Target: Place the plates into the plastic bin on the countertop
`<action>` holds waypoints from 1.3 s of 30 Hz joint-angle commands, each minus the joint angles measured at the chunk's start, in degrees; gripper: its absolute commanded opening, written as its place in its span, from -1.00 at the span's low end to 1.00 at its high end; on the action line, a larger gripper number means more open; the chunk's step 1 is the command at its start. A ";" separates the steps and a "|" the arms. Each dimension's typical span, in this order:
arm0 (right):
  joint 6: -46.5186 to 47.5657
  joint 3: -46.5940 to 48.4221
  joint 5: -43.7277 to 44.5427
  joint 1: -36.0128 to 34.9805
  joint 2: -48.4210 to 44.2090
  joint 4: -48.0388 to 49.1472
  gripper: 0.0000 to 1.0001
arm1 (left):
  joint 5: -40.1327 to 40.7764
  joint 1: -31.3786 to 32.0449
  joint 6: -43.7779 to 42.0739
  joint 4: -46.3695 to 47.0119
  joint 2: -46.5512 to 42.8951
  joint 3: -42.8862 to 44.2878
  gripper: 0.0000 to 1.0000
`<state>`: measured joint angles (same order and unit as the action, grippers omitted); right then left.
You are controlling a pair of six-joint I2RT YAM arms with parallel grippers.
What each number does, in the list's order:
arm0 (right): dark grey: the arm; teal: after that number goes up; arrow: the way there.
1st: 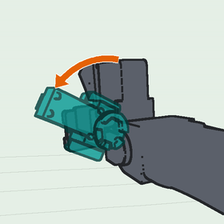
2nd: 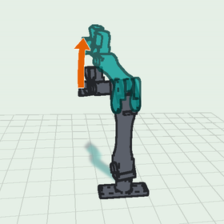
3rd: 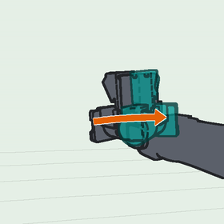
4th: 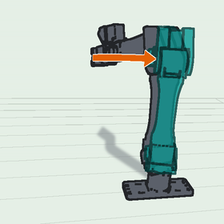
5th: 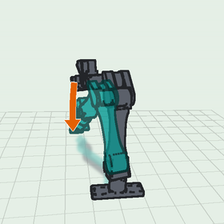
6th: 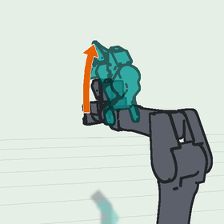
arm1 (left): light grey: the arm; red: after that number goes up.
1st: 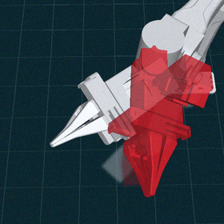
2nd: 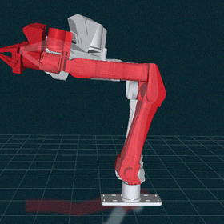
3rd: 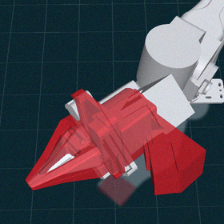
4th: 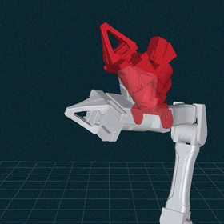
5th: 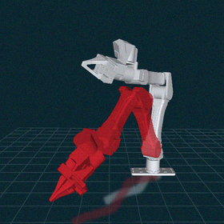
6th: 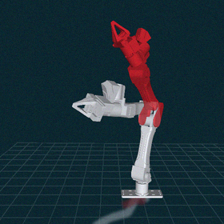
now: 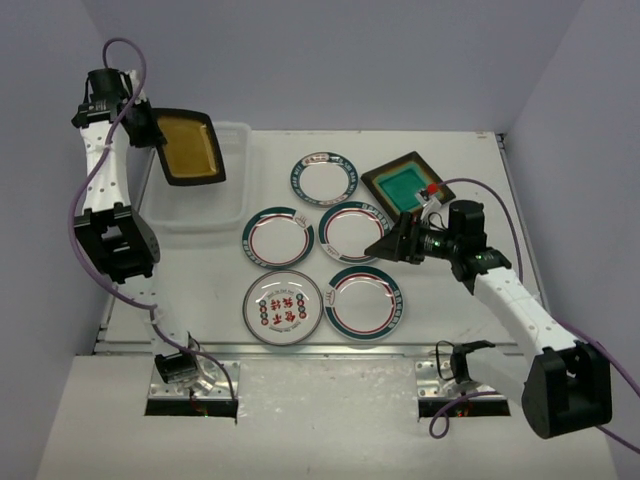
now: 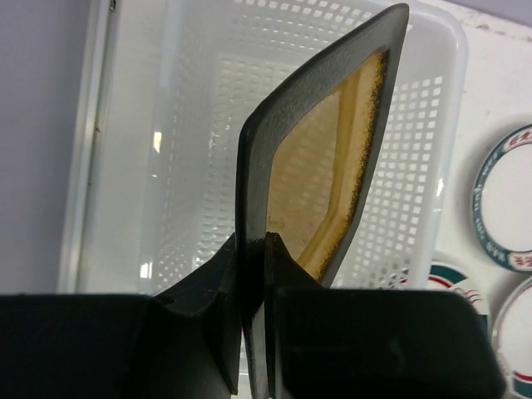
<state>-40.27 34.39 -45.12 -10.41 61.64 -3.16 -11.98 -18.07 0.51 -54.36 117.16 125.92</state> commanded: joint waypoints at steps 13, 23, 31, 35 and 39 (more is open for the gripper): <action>3.62 1.64 0.14 -2.16 1.90 0.26 0.97 | -23.62 -0.92 -13.51 3.04 2.11 4.86 -1.00; 4.15 0.78 1.05 -2.39 0.75 -0.19 0.98 | -15.35 0.87 -14.59 1.74 5.52 6.26 -1.00; 3.62 -0.24 -0.25 -2.42 1.84 1.59 0.98 | -16.73 1.49 -15.35 2.36 9.06 2.27 -1.00; 3.63 -0.63 -0.30 -2.42 1.90 1.91 0.98 | -14.72 2.91 -15.71 2.33 11.56 2.21 -1.00; 3.03 -1.75 -0.66 -2.51 1.90 2.81 0.98 | -8.86 4.68 -15.90 2.59 13.23 3.49 -0.85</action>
<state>-37.47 33.50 -45.05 -12.53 63.50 -3.18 -24.02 -16.03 -13.90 -54.70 130.22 128.01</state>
